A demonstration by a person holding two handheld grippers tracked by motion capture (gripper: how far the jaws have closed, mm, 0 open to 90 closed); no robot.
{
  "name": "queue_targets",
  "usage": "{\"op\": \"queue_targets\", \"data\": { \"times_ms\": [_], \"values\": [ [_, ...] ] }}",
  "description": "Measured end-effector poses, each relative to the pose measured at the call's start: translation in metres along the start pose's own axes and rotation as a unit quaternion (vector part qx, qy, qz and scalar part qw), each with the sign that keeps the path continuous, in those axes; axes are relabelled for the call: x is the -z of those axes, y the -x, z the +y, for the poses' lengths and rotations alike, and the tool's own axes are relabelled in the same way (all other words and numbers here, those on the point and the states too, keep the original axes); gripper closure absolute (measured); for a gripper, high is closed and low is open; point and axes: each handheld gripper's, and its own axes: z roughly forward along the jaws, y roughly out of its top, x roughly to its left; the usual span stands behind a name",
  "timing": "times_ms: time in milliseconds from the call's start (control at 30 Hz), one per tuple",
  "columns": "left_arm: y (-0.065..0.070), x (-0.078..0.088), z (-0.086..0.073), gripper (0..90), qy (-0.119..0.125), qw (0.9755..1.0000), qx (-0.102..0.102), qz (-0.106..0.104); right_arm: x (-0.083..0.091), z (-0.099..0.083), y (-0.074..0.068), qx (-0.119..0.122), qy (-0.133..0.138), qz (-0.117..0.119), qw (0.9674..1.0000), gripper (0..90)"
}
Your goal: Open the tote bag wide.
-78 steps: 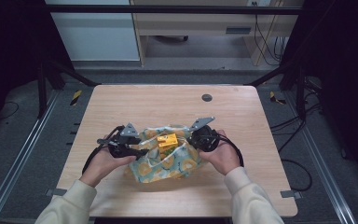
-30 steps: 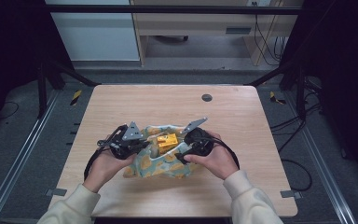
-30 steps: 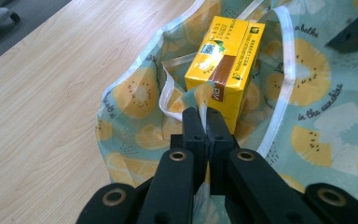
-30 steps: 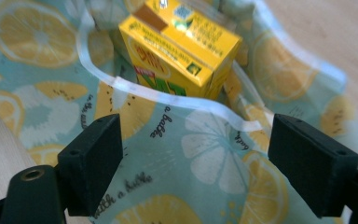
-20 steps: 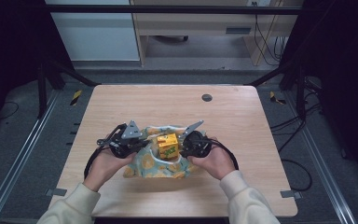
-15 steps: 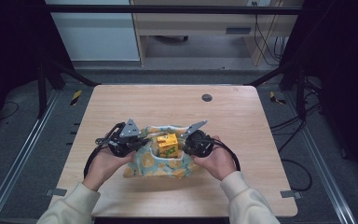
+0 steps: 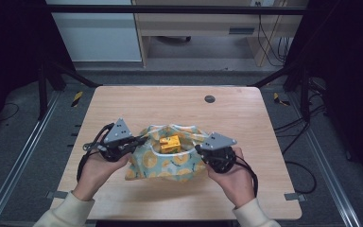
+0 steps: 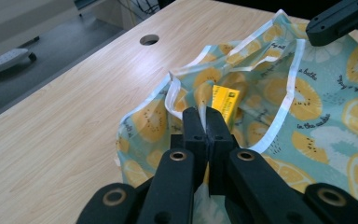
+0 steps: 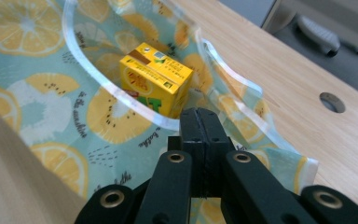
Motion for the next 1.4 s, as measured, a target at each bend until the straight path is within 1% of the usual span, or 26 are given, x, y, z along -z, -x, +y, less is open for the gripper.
{"op": "queue_targets", "data": {
  "times_ms": [67, 167, 300, 367, 467, 567, 600, 700, 767, 800, 833, 867, 933, 1000, 1100, 1200, 1233, 1300, 1400],
  "values": [
    [0.004, 0.003, -0.005, 89.7, 0.005, 1.0, 0.002, -0.008, 0.008, -0.008, -0.008, 0.006, 0.008, -0.001, 0.9999, 90.0],
    [0.009, 0.007, -0.015, 89.8, 0.011, 0.9996, 0.008, -0.023, 0.012, -0.019, -0.017, 0.003, 0.01, 0.008, 0.9999, 90.0],
    [0.014, 0.009, -0.031, 89.7, 0.0, 0.9995, 0.01, -0.031, 0.009, -0.037, -0.03, 0.0, -0.006, 0.029, 0.9996, 90.0],
    [0.015, 0.008, -0.041, 89.7, -0.01, 0.9993, 0.015, -0.034, 0.004, -0.046, -0.035, -0.007, -0.015, 0.04, 0.999, 90.0],
    [0.015, 0.003, -0.056, 89.8, -0.027, 0.9987, 0.021, -0.036, -0.002, -0.055, -0.04, -0.013, -0.027, 0.049, 0.9983, 90.0],
    [0.014, -0.005, -0.072, 89.7, -0.05, 0.9972, 0.029, -0.046, -0.009, -0.063, -0.04, -0.021, -0.041, 0.055, 0.9975, 90.0],
    [0.014, -0.009, -0.078, 89.7, -0.061, 0.9964, 0.031, -0.05, -0.011, -0.064, -0.04, -0.025, -0.045, 0.057, 0.9971, 90.0],
    [0.013, -0.018, -0.089, 89.6, -0.082, 0.9944, 0.033, -0.057, -0.019, -0.071, -0.042, -0.027, -0.056, 0.063, 0.9961, 90.0],
    [0.013, -0.021, -0.092, 89.5, -0.089, 0.994, 0.032, -0.056, -0.022, -0.074, -0.042, -0.035, -0.057, 0.066, 0.9956, 88.2],
    [0.012, -0.022, -0.093, 89.4, -0.092, 0.9938, 0.03, -0.055, -0.022, -0.074, -0.042, -0.037, -0.056, 0.064, 0.9957, 85.4],
    [0.011, -0.022, -0.094, 89.1, -0.093, 0.9937, 0.032, -0.055, -0.022, -0.074, -0.04, -0.038, -0.053, 0.062, 0.9959, 79.9],
    [0.011, -0.023, -0.096, 88.9, -0.092, 0.9936, 0.036, -0.054, -0.022, -0.073, -0.039, -0.046, -0.053, 0.059, 0.9958, 73.7],
    [0.01, -0.024, -0.098, 87.5, -0.094, 0.9934, 0.037, -0.055, -0.02, -0.071, -0.035, -0.051, -0.053, 0.058, 0.9956, 61.7],
    [0.01, -0.025, -0.099, 85.2, -0.098, 0.993, 0.037, -0.053, -0.019, -0.068, -0.033, -0.052, -0.051, 0.056, 0.9957, 57.4],
    [0.01, -0.024, -0.1, 77.5, -0.096, 0.9939, 0.034, -0.043, -0.016, -0.059, -0.025, -0.053, -0.043, 0.051, 0.9963, 46.3],
    [0.009, -0.02, -0.1, 70.8, -0.088, 0.9949, 0.03, -0.038, -0.013, -0.047, -0.015, -0.053, -0.036, 0.048, 0.9968, 40.7],
    [0.009, -0.019, -0.099, 68.1, -0.084, 0.9953, 0.032, -0.034, -0.013, -0.044, -0.012, -0.053, -0.034, 0.049, 0.9969, 40.0],
    [0.008, -0.017, -0.096, 61.9, -0.076, 0.9962, 0.031, -0.03, -0.012, -0.036, -0.004, -0.047, -0.03, 0.042, 0.9975, 39.6],
    [0.008, -0.012, -0.091, 52.3, -0.067, 0.997, 0.03, -0.025, -0.018, -0.025, 0.011, -0.043, -0.032, 0.031, 0.9981, 39.5]
  ]
}}
